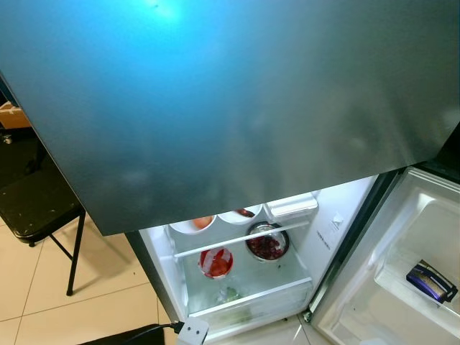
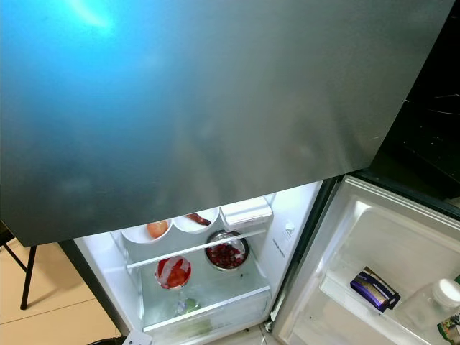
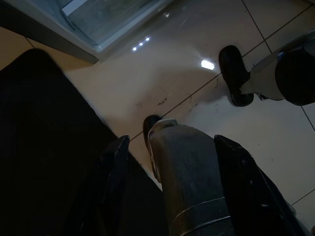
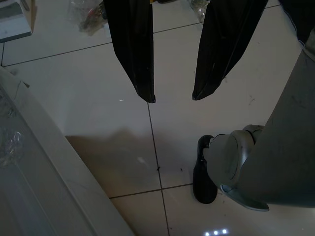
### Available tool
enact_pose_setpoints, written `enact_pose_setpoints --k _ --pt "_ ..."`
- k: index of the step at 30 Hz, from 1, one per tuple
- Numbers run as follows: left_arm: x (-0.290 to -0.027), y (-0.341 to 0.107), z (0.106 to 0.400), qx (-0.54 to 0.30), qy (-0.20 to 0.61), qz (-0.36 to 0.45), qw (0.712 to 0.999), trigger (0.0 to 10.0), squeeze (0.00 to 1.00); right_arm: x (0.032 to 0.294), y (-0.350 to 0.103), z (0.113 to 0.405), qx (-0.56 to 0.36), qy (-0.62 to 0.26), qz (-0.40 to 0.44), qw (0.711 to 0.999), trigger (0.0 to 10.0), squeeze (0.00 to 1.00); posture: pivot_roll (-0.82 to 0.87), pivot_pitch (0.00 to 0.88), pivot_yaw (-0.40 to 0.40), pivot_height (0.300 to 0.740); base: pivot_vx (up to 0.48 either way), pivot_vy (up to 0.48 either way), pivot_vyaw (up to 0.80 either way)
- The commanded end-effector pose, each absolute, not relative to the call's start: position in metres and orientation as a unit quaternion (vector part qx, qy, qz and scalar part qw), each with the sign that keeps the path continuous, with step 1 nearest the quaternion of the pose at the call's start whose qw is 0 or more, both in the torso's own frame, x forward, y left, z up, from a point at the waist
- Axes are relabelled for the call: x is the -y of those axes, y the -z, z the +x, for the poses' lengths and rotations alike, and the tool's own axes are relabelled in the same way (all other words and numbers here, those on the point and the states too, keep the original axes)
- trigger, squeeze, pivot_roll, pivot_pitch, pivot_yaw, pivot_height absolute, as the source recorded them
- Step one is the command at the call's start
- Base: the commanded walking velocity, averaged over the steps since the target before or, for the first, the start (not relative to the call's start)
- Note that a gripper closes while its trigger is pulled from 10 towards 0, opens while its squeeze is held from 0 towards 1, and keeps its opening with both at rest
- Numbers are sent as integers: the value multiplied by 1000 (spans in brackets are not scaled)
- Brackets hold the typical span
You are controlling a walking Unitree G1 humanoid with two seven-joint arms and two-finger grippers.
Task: Restocking fridge
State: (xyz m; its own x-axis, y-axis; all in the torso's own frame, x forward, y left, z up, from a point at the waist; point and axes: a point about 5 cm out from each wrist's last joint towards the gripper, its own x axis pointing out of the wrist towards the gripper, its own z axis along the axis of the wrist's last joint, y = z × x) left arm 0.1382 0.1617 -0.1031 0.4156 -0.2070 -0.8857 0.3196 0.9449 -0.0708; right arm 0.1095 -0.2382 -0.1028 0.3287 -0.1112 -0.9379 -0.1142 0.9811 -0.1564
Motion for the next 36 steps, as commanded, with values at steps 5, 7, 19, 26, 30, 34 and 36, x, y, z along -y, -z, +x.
enact_pose_setpoints --k 5,7,19,26,30,34,36 --pt "-159 104 136 -522 158 50 836 10000 0 238 104 107 -584 -4 -100 806 10000 0 -7 0 -51 740 0 0 0" --pt "-159 104 136 -522 158 50 836 10000 0 238 104 107 -584 -4 -101 806 10000 0 -7 0 -50 740 0 0 0" --pt "-159 104 136 -522 158 50 837 10000 0 238 104 108 -584 -4 -101 806 10000 0 -8 0 -50 740 0 0 0" --pt "-159 104 136 -522 158 50 837 10000 0 238 104 107 -584 -4 -101 805 10000 0 -7 0 -51 740 0 0 0" --pt "-159 104 136 -522 158 50 837 10000 0 237 104 107 -584 -5 -101 805 10000 0 -7 0 -51 740 0 0 0" --pt "-159 104 136 -522 158 49 837 10000 0 238 104 108 -584 -5 -102 805 10000 0 -7 0 -51 740 0 0 0" --pt "-158 104 136 -522 158 49 837 10000 0 238 104 108 -584 -5 -102 805 10000 0 -9 0 -50 740 0 0 0"
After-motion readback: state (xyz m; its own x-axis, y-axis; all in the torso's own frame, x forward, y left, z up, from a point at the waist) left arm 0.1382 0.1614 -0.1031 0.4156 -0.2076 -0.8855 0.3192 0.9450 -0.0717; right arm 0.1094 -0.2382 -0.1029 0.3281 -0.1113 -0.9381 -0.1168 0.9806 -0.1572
